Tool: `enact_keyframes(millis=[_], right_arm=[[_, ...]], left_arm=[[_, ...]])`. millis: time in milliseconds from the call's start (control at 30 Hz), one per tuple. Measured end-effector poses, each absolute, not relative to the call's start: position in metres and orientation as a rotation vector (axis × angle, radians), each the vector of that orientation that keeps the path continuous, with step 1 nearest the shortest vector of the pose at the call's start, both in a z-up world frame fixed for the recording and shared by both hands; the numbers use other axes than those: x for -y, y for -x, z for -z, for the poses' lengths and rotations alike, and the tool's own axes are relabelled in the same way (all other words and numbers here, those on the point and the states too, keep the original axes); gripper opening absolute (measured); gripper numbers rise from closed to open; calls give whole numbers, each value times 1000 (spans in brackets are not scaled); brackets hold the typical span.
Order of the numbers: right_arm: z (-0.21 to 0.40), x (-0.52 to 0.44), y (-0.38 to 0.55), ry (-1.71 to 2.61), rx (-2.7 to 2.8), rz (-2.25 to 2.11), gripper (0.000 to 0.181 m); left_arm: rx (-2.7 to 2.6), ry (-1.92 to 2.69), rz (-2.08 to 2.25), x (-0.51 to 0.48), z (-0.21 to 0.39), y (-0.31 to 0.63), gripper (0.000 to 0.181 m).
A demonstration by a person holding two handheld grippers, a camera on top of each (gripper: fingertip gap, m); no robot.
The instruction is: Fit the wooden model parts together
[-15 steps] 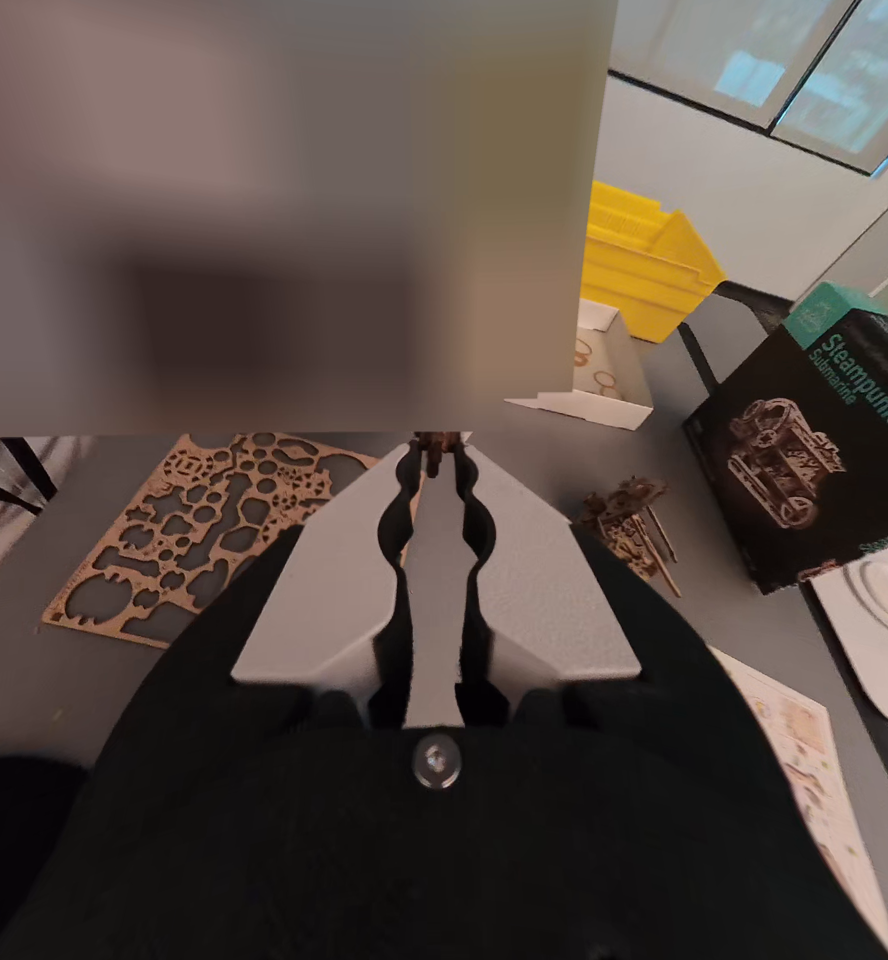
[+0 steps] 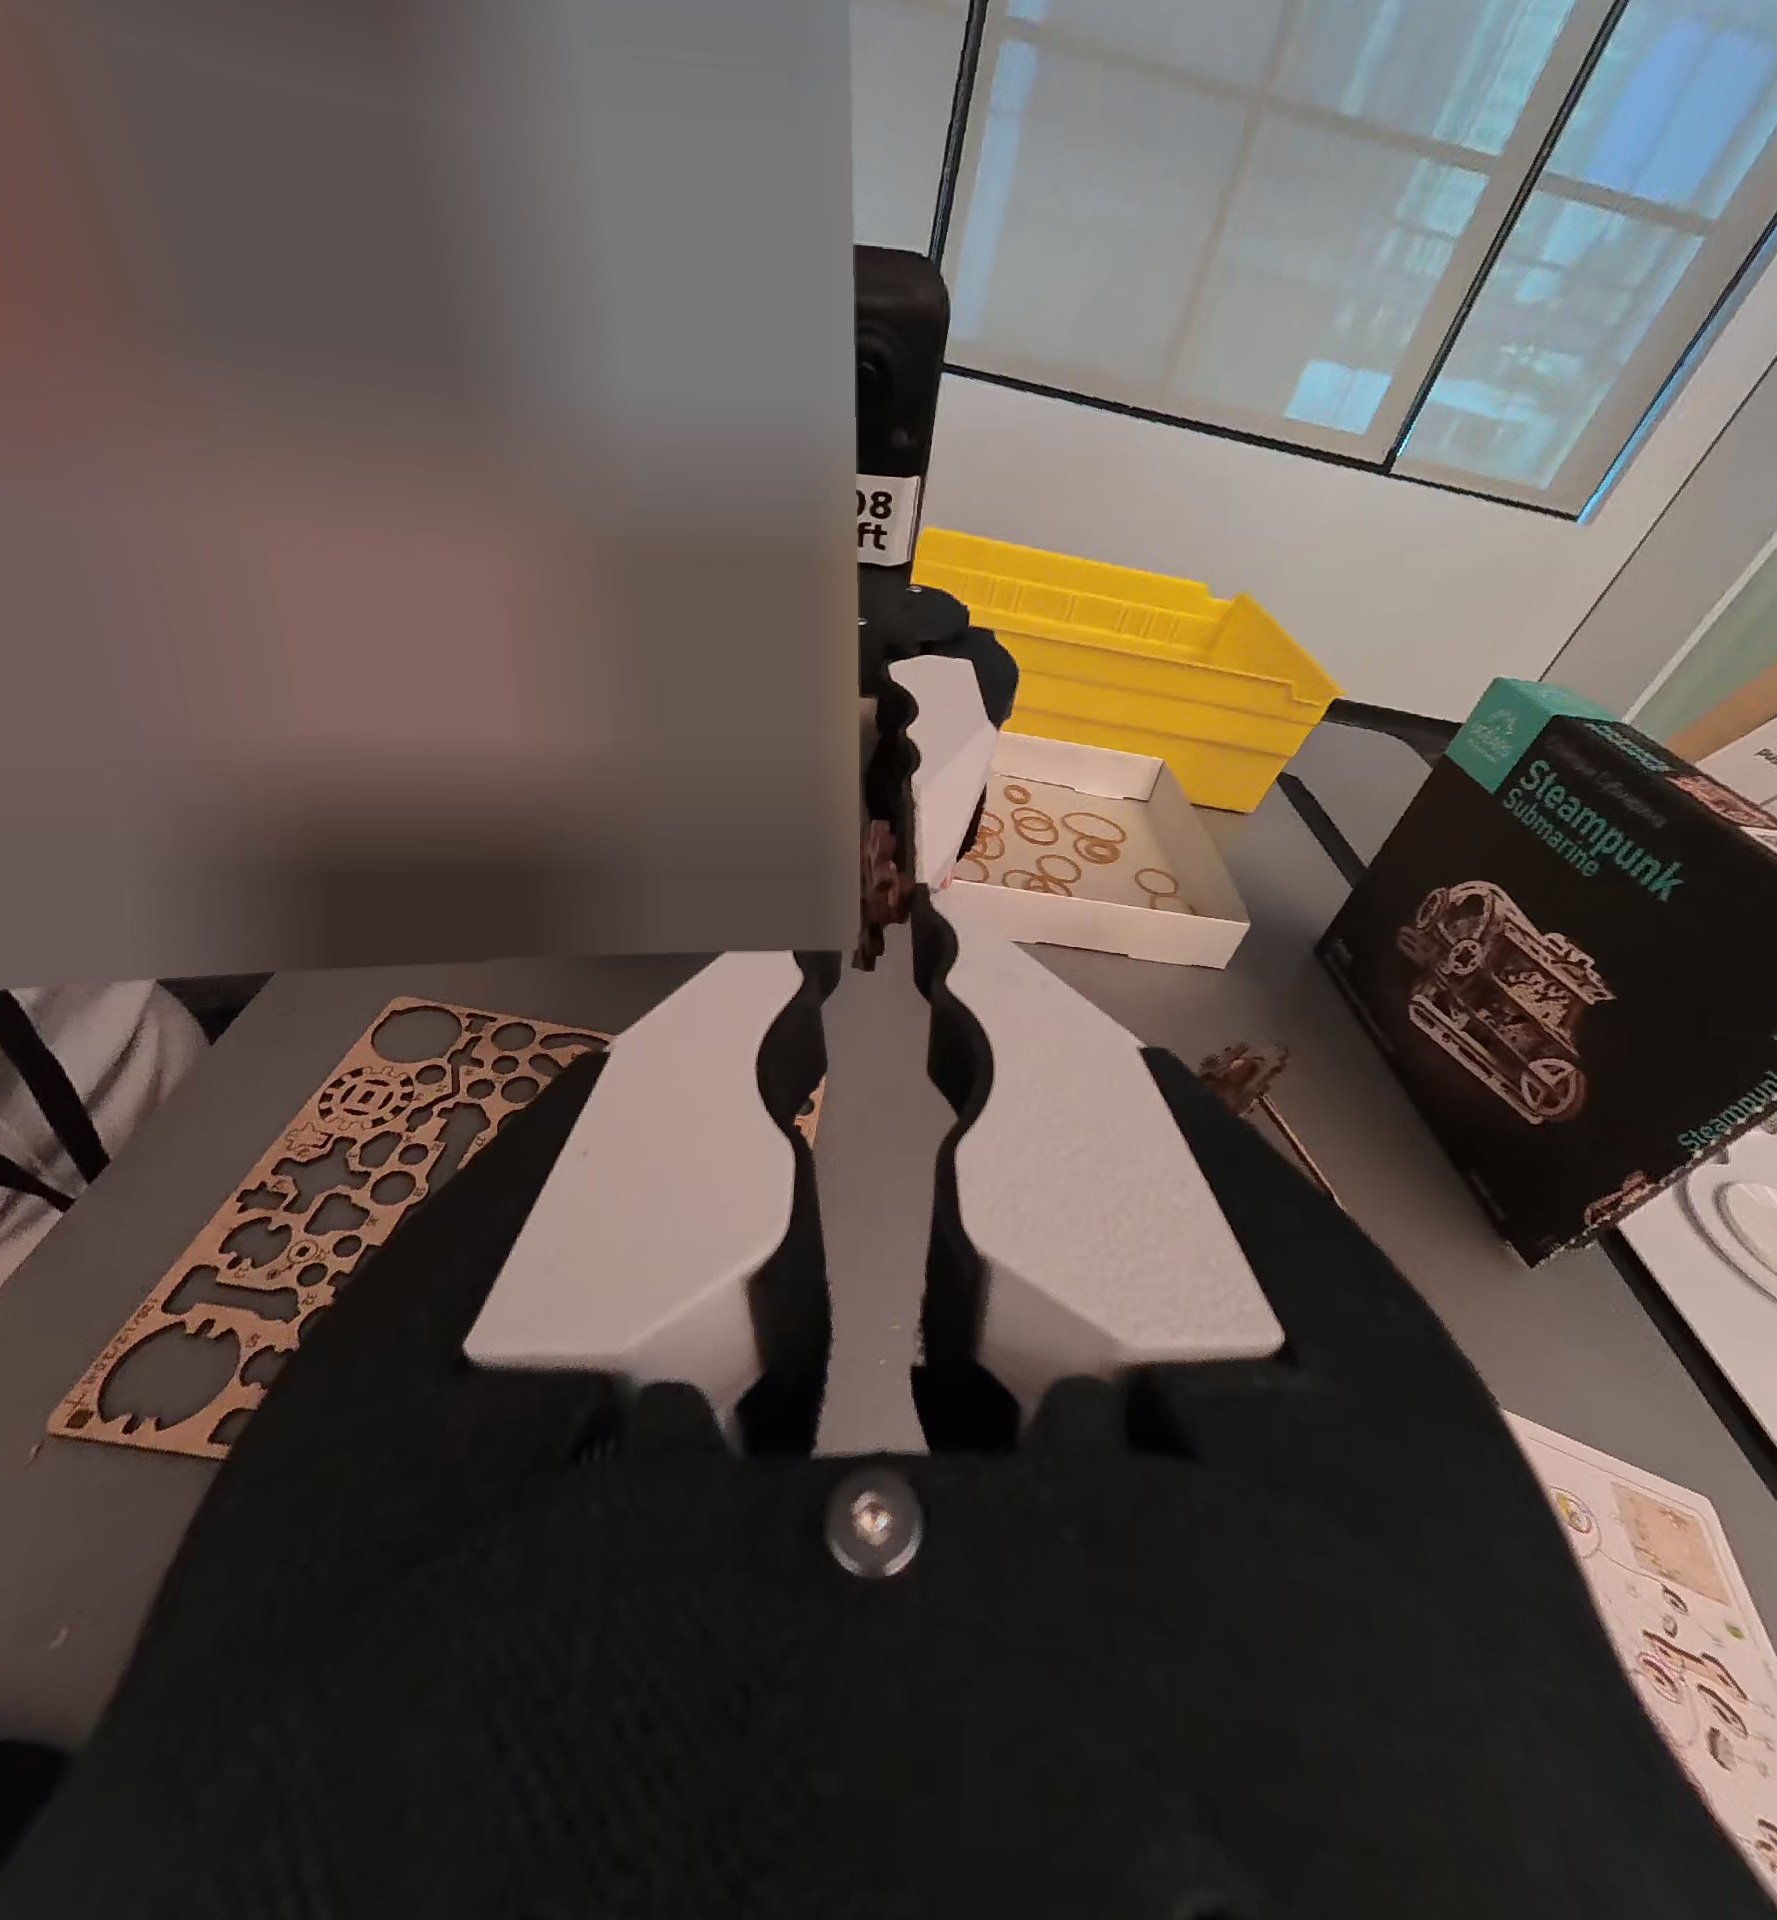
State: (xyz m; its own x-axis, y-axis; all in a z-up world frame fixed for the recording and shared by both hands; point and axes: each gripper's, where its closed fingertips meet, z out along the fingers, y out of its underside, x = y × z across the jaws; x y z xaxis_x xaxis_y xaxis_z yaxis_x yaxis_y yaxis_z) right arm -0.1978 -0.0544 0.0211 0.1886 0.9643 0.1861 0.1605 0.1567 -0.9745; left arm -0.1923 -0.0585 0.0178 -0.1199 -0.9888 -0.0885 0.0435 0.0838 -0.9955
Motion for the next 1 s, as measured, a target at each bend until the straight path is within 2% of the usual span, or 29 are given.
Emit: enact_keyframes(millis=[400, 567, 733, 1000], right_arm=[[-25, 70, 199, 1183, 1323, -809, 10], [-25, 71, 201, 1162, 1314, -811, 4], [-28, 69, 198, 1191, 1288, -927, 5], [-31, 77, 198, 1096, 1379, -666, 11]], left_arm=[[-1370, 962, 1194, 73, -20, 194, 10], [-1374, 961, 1164, 70, -20, 194, 10], [-1338, 988, 1223, 69, -23, 192, 10], [-1364, 880, 1065, 74, -28, 195, 10]])
